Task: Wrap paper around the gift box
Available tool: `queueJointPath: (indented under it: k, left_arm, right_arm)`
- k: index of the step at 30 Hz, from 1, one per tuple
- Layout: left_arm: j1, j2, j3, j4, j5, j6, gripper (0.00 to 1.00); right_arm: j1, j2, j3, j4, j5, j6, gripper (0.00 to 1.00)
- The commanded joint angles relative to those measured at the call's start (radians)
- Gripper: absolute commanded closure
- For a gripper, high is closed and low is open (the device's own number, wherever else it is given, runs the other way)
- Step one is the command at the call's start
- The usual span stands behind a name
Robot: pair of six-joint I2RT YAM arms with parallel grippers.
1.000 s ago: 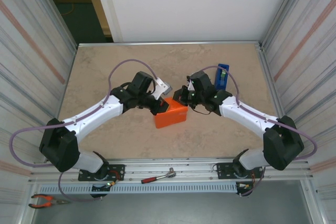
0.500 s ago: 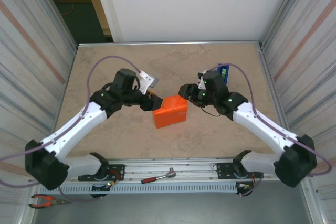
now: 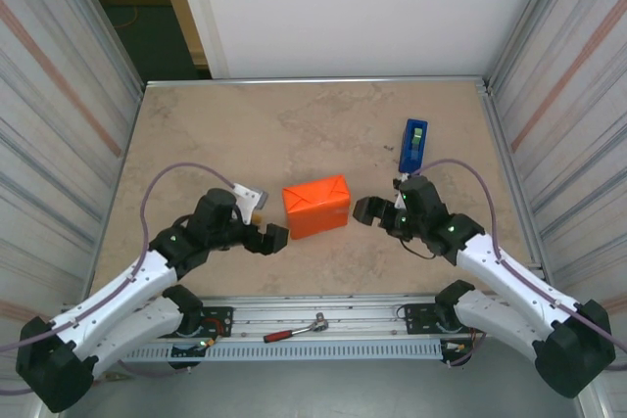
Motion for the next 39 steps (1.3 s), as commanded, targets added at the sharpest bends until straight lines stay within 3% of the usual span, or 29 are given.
queueJointPath:
  k: [1,8,16,22,29,35,39]
  left_arm:
    - [-0.022,0.011,-0.074,0.119,-0.065,-0.107,0.01]
    - [-0.112,0.143,-0.124,0.271,-0.139,-0.119,0.01]
    - [-0.11,0.266,-0.051,0.29,-0.231,-0.09,0.01]
    - [-0.016,0.353,0.026,0.3,-0.233,-0.067,0.01]
    - [0.148,0.511,0.177,0.322,-0.151,0.001,0.01]
    - [0.246,0.679,0.352,0.303,-0.079,0.061,0.01]
    - [0.285,0.704,0.421,0.269,-0.055,0.087,0.01]
  right_arm:
    - [0.029,-0.033,-0.083,0.086,0.018,-0.032,0.03]
    - [0.11,0.035,-0.149,0.22,0.081,0.005,0.03]
    - [0.118,0.164,-0.083,0.316,0.105,-0.005,0.03]
    - [0.098,0.305,0.004,0.397,0.127,-0.01,0.03]
    - [0.025,0.496,0.123,0.467,0.08,-0.011,0.04]
    - [-0.055,0.647,0.3,0.417,0.026,-0.061,0.05]
    - [-0.077,0.646,0.379,0.338,0.012,-0.108,0.03]
